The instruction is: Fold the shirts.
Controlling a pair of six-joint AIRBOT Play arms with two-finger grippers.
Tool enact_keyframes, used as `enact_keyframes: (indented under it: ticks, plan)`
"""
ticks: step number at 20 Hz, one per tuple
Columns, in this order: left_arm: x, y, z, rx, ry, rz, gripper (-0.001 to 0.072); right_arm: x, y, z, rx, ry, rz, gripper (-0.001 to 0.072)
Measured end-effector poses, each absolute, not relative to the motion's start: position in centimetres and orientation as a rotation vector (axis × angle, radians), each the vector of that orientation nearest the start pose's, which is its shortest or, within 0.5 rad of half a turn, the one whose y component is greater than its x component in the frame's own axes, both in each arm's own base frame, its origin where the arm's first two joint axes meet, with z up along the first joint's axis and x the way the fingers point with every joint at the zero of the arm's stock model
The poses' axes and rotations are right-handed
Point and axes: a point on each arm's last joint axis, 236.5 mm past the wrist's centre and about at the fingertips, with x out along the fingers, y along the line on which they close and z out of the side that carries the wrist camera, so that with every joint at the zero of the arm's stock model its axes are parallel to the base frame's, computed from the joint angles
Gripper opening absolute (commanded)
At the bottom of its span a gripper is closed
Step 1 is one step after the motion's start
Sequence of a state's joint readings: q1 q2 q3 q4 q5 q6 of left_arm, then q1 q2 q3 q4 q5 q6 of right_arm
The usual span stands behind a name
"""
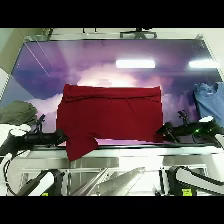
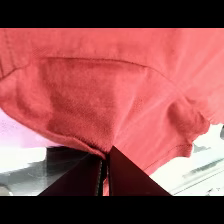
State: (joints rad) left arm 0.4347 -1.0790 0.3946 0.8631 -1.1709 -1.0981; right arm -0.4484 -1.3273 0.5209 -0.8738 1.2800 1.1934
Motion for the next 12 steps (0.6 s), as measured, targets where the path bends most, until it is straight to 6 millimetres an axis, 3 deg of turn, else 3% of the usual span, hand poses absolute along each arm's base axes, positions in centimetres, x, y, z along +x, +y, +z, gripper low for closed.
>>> enact_keyframes:
  ticks: [1,4,5,9,12]
  plan:
    - [20.7,-6.0,-10.2,-0.784,1.482,-0.266,0.0013,20.8,6.3,-11.5,0.931,1.667,0.259,0.0238]
    - [21.2,-6.0,-10.0,-0.795,1.502,-0.284,0.0013,22.0,6.7,-11.6,0.930,1.611,0.271,0.0203]
    - [21.6,-5.9,-9.7,-0.794,1.499,-0.292,0.0013,22.3,6.7,-11.6,0.927,1.596,0.275,0.0028]
    - [22.9,-5.6,-8.0,-0.792,1.490,-0.320,0.0022,24.4,5.5,-11.2,0.903,1.527,0.260,0.0016]
    - [25.2,-5.9,-5.0,-0.816,1.434,-0.380,0.0021,27.2,5.1,-9.3,0.908,1.447,0.295,0.0016]
